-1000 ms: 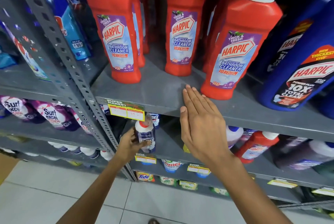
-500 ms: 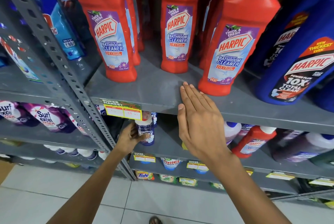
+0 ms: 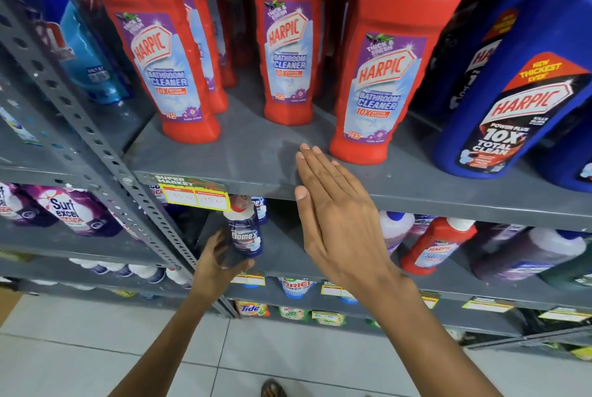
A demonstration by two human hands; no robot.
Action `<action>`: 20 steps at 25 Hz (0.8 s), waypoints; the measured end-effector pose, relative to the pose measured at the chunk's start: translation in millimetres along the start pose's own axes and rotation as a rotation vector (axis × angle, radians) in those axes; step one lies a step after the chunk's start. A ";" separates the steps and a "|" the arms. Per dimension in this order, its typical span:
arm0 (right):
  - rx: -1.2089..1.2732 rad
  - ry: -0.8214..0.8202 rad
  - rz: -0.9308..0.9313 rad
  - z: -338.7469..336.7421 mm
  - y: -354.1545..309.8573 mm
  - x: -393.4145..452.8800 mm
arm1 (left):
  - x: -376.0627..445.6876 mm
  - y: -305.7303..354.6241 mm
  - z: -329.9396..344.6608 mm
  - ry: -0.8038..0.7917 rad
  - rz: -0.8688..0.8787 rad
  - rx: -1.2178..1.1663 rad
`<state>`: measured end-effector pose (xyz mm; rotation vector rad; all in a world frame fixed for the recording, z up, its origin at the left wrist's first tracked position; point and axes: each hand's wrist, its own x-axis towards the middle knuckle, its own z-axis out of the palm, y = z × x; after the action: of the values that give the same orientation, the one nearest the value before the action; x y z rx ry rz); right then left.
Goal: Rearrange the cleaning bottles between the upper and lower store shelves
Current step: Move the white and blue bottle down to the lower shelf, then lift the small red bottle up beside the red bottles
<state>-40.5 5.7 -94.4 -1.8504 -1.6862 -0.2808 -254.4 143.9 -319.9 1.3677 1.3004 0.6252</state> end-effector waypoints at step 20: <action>0.188 -0.097 0.600 -0.3 271.7 -260.9 | -116.5 71.5 346.8 -0.380 0.211 0.125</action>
<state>176.1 -210.2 -314.3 -2.1405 -1.0934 0.2105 52.7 -67.1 -312.5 1.6483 0.9090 0.4018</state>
